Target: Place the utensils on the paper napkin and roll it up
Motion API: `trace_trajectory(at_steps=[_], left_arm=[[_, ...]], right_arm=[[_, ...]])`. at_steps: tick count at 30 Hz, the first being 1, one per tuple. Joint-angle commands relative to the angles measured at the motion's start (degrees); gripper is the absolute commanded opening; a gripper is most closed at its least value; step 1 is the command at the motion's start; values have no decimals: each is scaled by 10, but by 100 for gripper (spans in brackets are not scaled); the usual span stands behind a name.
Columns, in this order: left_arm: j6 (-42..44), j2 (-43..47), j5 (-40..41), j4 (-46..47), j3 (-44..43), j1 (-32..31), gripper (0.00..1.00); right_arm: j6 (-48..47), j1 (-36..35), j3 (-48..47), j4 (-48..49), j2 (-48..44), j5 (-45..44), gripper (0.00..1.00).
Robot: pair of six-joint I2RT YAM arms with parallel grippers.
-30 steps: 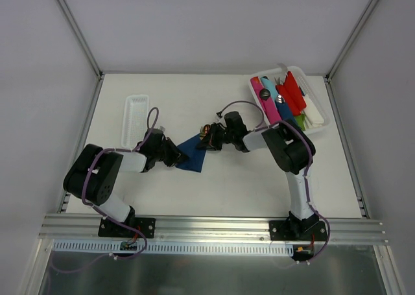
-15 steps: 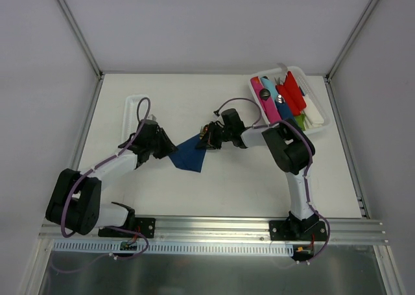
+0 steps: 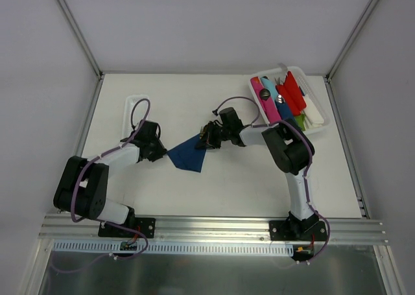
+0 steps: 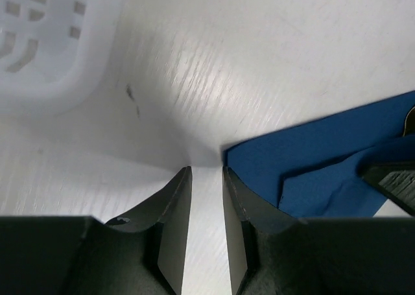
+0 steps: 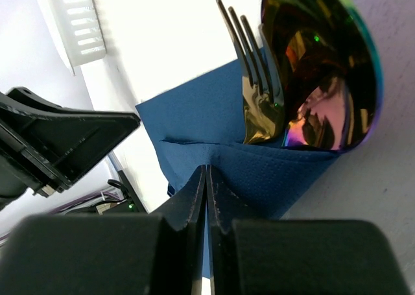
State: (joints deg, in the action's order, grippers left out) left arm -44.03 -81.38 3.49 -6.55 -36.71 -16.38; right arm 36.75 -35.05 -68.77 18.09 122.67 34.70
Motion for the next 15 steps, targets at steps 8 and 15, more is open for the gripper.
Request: trace_trajectory(at_steps=[8,15], left_arm=[[9,-101,-55,17,-42,6,21],[-6,-100,-102,60,-19,6,18]], right_arm=[[-26,-4,-18,-61,13,-34,3],[-28,-4,-23,-70,14,-35,2]])
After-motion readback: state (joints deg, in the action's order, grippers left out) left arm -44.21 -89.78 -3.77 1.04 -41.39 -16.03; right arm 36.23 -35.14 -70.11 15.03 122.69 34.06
